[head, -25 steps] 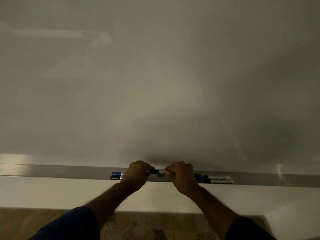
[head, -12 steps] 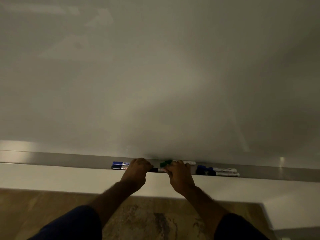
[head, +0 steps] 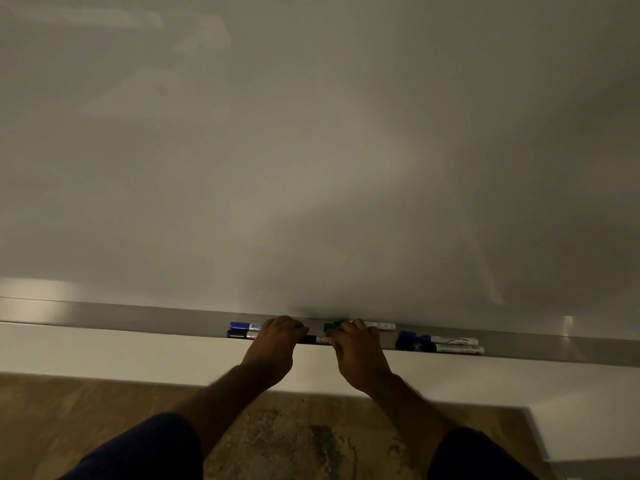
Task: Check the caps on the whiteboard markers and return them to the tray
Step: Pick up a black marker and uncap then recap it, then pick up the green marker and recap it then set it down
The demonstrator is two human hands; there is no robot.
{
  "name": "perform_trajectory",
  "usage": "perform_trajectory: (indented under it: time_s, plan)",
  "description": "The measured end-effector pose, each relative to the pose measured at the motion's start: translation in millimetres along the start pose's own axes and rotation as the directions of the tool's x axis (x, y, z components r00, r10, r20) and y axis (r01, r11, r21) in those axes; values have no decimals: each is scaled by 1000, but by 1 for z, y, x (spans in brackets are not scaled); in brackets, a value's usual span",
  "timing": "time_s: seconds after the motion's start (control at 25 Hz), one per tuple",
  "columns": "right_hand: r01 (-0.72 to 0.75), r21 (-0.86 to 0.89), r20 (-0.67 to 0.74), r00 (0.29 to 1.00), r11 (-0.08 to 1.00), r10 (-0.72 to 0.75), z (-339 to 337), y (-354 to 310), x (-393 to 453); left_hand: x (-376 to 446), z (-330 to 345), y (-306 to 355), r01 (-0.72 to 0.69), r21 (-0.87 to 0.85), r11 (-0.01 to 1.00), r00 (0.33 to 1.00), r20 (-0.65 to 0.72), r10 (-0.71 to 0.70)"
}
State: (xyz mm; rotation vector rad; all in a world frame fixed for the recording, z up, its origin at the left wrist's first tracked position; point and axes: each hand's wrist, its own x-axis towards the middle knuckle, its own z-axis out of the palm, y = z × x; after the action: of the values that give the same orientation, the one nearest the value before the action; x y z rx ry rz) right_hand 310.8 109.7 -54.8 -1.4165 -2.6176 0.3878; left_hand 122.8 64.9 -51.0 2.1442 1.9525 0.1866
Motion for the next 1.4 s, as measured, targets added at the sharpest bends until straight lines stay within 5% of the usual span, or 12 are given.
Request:
perform_trajectory:
  time_s: [0.28, 0.6, 0.88, 1.08, 1.4]
  plan:
    - [-100, -59, -72, 993, 993, 96, -24, 32, 1, 16, -10, 18, -32, 27, 999, 995, -94, 35]
    - [-221, -132, -9, 975, 966, 221, -36, 63, -8, 52, -13, 54, 88, 72, 993, 990, 108, -96]
    - [-266, -199, 4, 962, 943, 273, -38, 74, -13, 62, -3, 49, 210, 27, 977, 967, 139, -212]
    - [-204, -137, -79, 978, 969, 195, -44, 77, -16, 58, -5, 46, 230, -84, 970, 971, 83, -223]
    - [-29, -163, -330, 944, 986, -27, -115, 45, -19, 23, -76, 47, 70, -95, 993, 981, -176, -86]
